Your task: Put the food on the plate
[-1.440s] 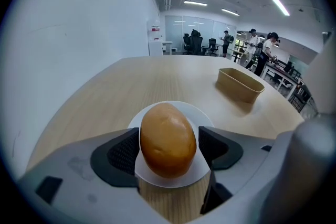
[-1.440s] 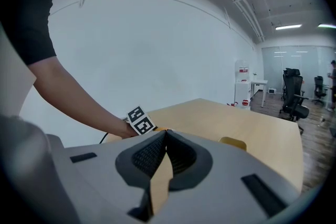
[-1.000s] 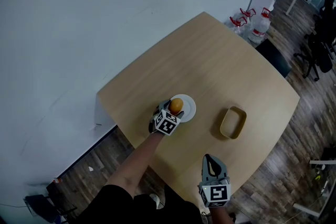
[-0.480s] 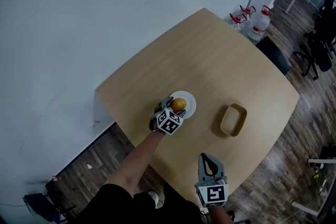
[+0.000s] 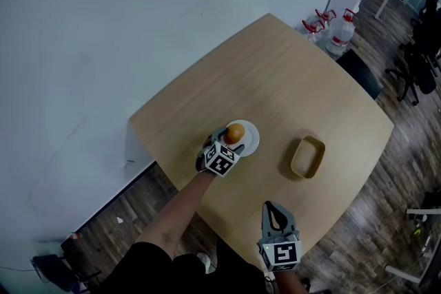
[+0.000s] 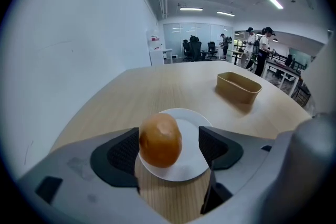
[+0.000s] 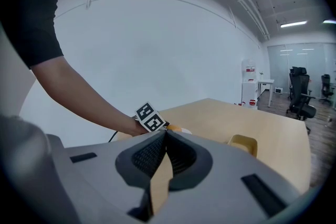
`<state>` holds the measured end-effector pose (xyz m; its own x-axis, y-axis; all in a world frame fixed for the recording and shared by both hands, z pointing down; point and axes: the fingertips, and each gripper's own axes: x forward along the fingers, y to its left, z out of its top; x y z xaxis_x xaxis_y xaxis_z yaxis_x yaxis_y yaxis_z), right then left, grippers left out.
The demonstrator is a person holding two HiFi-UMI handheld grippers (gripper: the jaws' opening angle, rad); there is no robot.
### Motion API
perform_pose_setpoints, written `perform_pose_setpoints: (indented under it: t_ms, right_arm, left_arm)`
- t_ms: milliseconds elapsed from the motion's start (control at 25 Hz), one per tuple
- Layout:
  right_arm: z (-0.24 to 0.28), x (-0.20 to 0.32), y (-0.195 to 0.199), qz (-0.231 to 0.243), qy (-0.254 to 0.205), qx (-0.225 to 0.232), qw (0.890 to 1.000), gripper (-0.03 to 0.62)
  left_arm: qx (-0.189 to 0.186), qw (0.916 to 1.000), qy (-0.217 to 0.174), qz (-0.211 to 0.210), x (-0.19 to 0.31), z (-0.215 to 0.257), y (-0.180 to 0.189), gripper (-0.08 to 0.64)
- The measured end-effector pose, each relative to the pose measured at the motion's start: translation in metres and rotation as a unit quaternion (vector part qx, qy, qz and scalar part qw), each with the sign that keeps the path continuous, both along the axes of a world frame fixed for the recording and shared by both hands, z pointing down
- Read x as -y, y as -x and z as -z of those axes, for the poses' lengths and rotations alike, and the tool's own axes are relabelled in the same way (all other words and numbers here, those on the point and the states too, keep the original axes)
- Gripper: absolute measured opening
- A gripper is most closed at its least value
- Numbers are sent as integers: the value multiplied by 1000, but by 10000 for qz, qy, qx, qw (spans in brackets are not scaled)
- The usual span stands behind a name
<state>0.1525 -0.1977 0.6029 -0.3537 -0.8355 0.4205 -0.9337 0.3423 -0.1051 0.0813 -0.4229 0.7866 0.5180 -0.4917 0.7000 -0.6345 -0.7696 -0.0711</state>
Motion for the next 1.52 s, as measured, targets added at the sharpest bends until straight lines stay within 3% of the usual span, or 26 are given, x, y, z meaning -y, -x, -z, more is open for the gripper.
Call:
perform_pose_setpoints:
  t_ms: [160,440,680,880,1080,1280,1360,1520]
  right_arm:
    - [9,-3,-1,59,-230,-120,9996,60]
    - [24,-4,-9,-74,-419,-71,9991,60]
    - [29,-15,-24,-255,-281,-25,9993,60]
    - [37,-14,-23,-384,-143,116,9991,60]
    - [53,-16,-19,-603,-144,348,9975,60]
    - [93,-15,-9,-466,-561,489,9961,60]
    - [101,-17,-10,-460,-662,467,9956,60]
    - [117,-29,-17,-562,-794,467,9942,60]
  left_arm:
    - [17,9999,-111,-57,-7,8,0,328]
    - [-265,9995,-110,94,-23,34,6,328]
    - [-1197,9917,-33,470,-60,84,14,327]
    - [-1995,9747,337,956,-100,125,46,327]
    - [-2993,9405,264,1590,-155,190,62,327]
    - [-3769,9112,199,1653,-199,252,48,326]
    - [-3840,9111,42,1496,-213,266,40,325]
    - [-3626,9257,-349,1021,-245,285,29,306]
